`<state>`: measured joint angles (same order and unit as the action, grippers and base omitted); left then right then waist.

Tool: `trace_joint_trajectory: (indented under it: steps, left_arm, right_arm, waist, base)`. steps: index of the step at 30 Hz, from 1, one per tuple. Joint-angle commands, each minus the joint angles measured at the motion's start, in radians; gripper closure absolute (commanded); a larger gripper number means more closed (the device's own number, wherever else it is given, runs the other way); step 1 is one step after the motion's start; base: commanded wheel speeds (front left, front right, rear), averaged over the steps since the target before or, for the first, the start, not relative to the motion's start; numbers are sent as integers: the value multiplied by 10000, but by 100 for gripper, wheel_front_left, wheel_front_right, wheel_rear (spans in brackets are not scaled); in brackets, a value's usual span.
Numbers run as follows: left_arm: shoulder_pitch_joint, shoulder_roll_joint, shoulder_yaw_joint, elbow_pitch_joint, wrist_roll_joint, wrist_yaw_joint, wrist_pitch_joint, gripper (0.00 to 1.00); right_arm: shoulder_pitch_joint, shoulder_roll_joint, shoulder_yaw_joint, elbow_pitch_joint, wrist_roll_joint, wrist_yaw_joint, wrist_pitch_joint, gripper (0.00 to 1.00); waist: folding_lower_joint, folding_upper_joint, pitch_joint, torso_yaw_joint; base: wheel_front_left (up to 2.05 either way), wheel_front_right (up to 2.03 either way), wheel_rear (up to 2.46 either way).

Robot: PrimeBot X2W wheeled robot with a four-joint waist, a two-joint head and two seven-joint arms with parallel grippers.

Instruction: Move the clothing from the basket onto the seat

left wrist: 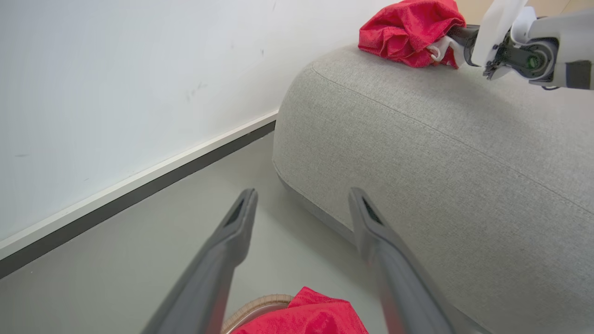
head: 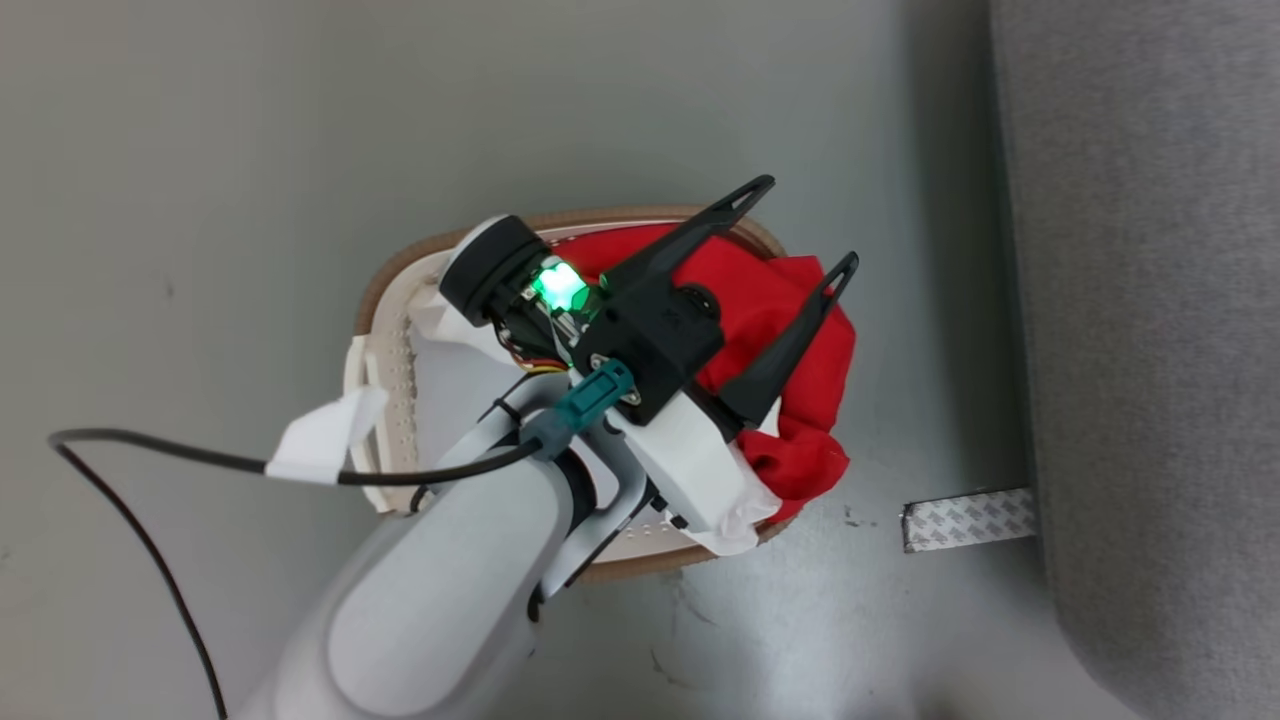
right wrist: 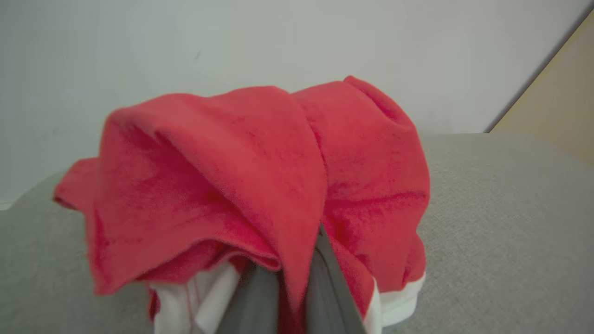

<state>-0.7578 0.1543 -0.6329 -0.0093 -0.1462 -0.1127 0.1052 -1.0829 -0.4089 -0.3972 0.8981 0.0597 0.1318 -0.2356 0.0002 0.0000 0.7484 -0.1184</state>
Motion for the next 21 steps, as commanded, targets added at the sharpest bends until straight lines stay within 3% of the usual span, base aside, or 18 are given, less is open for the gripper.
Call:
trace_joint_trajectory:
  steps: [1, 3, 4, 8, 13, 21]
  left_arm:
    - [-49, -24, -35, 68, -28, 73, -102, 0]
    - [17, -10, -36, 167, -65, 79, -166, 0]
    - [52, 25, -21, 203, -82, 90, -210, 0]
    - [213, 175, 61, 434, -200, 150, -345, 0]
    - [549, 184, 160, 760, -358, 322, -555, 0]
    - [1306, 148, 456, 1443, -802, 737, -1095, 0]
  right_arm:
    - [-34, 138, -278, 181, -299, -21, -68, 93]
    - [-10, 281, -604, 210, -672, -21, -150, 56]
    - [15, 388, -760, 156, -827, -21, -215, 0]
    - [329, 829, -940, -228, -1421, -21, -301, 0]
    - [1489, 1353, -613, -2091, -1870, -21, -281, 0]
    - [3718, 2071, 87, -4797, -1536, -21, -282, 0]
  waist:
    - [-2, 0, 114, 172]
    - [-2, 0, 45, 152]
    - [-2, 0, -1, 127]
    - [-2, 0, -337, 30]
    - [-2, 0, -1207, -11]
    - [-2, 0, -2870, 263]
  base:
    - [0, 0, 0]
    - [0, 0, 0]
    - [0, 0, 0]
    - [0, 0, 0]
    - [0, 0, 0]
    - [0, 0, 0]
